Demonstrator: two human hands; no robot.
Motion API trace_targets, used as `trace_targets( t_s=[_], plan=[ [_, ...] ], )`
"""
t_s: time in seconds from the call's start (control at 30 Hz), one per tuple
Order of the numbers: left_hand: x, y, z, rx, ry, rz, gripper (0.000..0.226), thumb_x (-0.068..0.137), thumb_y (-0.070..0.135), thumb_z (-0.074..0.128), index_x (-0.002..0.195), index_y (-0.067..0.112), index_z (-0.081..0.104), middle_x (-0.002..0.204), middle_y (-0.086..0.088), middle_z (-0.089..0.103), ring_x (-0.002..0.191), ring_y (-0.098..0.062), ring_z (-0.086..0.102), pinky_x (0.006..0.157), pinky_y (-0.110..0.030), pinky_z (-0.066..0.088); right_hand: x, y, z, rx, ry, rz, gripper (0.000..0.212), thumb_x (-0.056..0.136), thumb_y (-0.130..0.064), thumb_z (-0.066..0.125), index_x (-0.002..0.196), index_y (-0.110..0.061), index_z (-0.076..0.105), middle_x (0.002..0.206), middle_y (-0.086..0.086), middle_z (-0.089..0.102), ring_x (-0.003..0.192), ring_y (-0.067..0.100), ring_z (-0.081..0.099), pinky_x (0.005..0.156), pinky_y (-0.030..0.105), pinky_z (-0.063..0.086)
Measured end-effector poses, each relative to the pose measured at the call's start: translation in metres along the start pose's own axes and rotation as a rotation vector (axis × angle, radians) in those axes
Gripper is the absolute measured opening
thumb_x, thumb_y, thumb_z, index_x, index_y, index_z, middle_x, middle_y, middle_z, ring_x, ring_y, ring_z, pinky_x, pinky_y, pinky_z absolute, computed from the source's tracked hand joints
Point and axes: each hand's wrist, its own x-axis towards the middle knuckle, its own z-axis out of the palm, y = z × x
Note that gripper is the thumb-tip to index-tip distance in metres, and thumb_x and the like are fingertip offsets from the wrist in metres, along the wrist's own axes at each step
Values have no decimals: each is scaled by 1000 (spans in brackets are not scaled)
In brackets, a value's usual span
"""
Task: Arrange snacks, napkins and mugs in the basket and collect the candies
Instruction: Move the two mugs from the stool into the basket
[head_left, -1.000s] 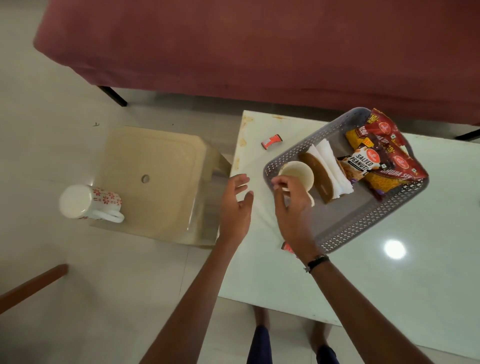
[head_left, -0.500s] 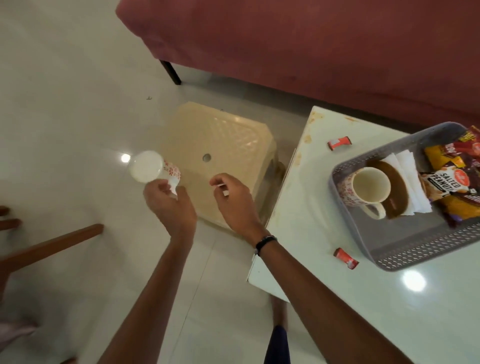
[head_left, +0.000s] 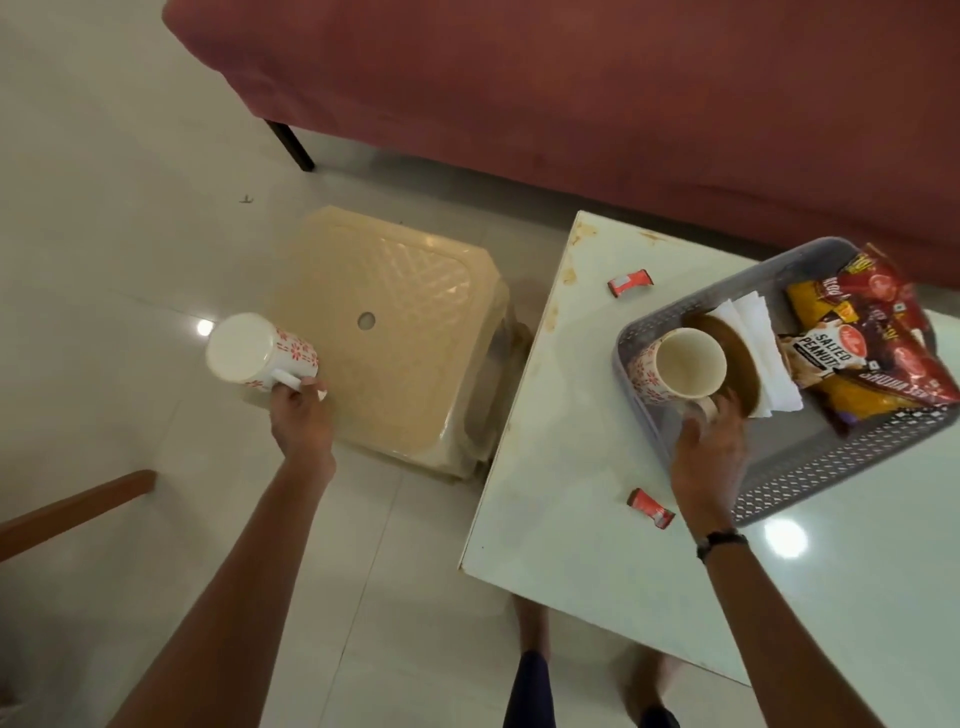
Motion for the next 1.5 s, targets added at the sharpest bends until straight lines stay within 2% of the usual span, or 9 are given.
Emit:
trace_targets(
  t_s=[0.3,0.43,0.57,0.9,1.13,1.23,1.3,1.4,1.5],
  plan=[
    [-48,-6,32,-123,-221,127,23,93,14,52,74,25,59,76,5,60,82,-11,52,86,-29,38,22,10,-16,28,-31,-95,22,98,-14,44,106,2,56,87,14,65,73,25,56,57,29,42],
    [-71,0,47,-70,-349,160,28,87,30,55,60,28,60,64,17,63,81,-10,55,83,-35,42,33,-1,-36,541,-180,283,20,98,-17,46,103,-3,60,87,5,67,90,23,65,76,38,60],
    [-104,15,61,-26,-486,236,28,90,28,54,64,18,55,60,20,61,67,7,53,73,-31,38,50,-7,-53,1217,-491,845,16,97,-5,44,94,2,58,77,11,70,71,19,71,67,28,60],
    [-165,22,91,-72,-682,267,23,87,29,58,72,12,60,68,9,63,80,-6,58,93,-41,46,61,36,-12,1445,-760,1311,31,100,-7,29,125,9,39,70,17,59,52,8,55,42,12,47],
    [-201,16,107,-26,-730,214,27,89,34,57,76,10,60,75,15,67,88,8,58,91,-34,44,64,28,-20,1239,-706,1093,34,96,2,38,130,7,42,93,20,58,70,15,64,51,14,54],
    [-223,15,109,-17,-763,218,25,92,26,54,76,9,60,77,14,68,90,10,58,92,-31,44,52,19,-50,660,-738,742,15,96,-8,45,106,-6,57,112,20,61,86,24,66,72,30,60],
    [-241,18,110,-7,-803,215,24,92,26,54,75,10,60,78,11,68,96,7,57,100,-35,44,37,20,-71,194,-508,365,19,94,-11,47,110,-8,56,122,15,57,100,25,59,85,36,52],
    [-268,28,115,-83,-865,99,19,92,23,54,80,9,61,73,5,64,94,-8,58,105,-40,43,5,19,-105,187,-259,-217,32,90,-4,52,122,-12,50,118,-1,50,103,9,53,79,17,47],
    [-293,38,122,-218,-897,-146,15,91,20,54,84,11,64,66,3,64,83,-13,61,97,-39,50,-17,25,-123,327,-358,-228,34,93,-7,51,124,-21,45,119,-12,49,111,-2,50,79,9,48]
  ],
)
